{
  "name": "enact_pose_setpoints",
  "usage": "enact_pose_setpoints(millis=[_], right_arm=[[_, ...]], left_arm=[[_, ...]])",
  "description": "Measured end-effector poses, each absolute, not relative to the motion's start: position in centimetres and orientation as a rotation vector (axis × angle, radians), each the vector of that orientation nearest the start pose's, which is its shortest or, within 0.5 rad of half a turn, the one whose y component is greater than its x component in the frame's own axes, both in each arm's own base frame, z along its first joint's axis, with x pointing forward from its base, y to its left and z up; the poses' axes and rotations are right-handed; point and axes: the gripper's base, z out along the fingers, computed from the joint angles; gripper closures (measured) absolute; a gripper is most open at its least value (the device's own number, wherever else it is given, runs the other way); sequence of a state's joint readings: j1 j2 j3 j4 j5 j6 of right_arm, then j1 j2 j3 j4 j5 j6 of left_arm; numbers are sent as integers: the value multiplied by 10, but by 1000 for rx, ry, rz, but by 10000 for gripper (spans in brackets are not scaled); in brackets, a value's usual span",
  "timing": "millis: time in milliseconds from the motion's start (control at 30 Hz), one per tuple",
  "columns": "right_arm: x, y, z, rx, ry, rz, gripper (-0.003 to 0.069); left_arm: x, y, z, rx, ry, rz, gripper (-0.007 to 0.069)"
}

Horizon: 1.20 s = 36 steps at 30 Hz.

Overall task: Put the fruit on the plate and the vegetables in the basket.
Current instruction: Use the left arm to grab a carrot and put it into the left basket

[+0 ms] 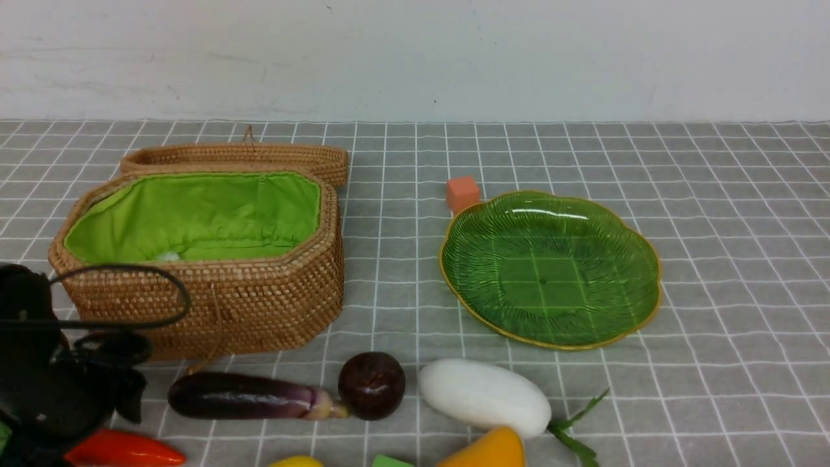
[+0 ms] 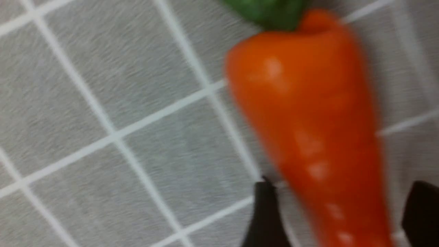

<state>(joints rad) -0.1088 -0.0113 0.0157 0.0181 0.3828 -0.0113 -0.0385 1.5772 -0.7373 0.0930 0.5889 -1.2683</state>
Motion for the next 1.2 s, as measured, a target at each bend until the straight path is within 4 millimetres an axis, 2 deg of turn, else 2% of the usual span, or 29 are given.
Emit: enact_pose_setpoints(millis=[67,133,267,467,500,533,567,600,633,700,733,800,833,867,933,1000,1033,1100,1133,1200], right_arm=[[52,-5,174,102,1868,-65,417],[52,-5,174,102,1868,-65,417],[52,-5,174,102,1868,-65,417],[52,-5,174,102,1868,-65,417],[52,-5,174,102,1868,-65,417],[52,-5,174,102,1868,-65,417],[52,-5,174,102,1868,-65,417],[52,-5,174,102,1868,-65,417],[52,-5,174,102,1868,-65,417],[52,-5,174,102,1868,-65,417],[52,-5,174,102,1868,-65,417],[52,-5,174,102,1868,-65,417],[52,-5,174,102,1868,-65,417],[52,-5,174,102,1868,-65,417],[52,-5,174,102,1868,-65,417],[52,-5,174,102,1868,-65,417],[52,-5,174,102,1868,-65,417],[52,-5,174,102,1868,-65,417],[52,-5,174,102,1868,-65,417],[52,-5,174,102,1868,-65,417]], left_arm=[[258,-5,159,-1611,2464,-110,256],[256,-5,163,-1584,2474,-103,382],[245,-3,187,-1532,2460,-112,380],[211,-3,249,-1506,2327,-261,380],[210,-4,252,-1502,2317,-274,380],[206,-5,274,-1463,2248,-366,380],[207,-5,278,-1451,2236,-381,380],[209,-7,297,-1408,2176,-459,380],[210,-7,299,-1405,2168,-473,380],[222,-10,323,-1357,2086,-572,380],[238,-12,339,-1325,2021,-641,380],[251,-13,348,-1311,1980,-682,380],[274,-15,350,-1321,1960,-720,380],[277,-15,352,-1317,1948,-731,380],[306,-18,345,-1345,1964,-745,367],[341,-21,333,-1375,2021,-732,306],[345,-21,328,-1383,2035,-722,292],[366,-23,317,-1397,2116,-676,201],[368,-23,318,-1393,2124,-673,194],[380,-25,316,-1357,2194,-636,104]])
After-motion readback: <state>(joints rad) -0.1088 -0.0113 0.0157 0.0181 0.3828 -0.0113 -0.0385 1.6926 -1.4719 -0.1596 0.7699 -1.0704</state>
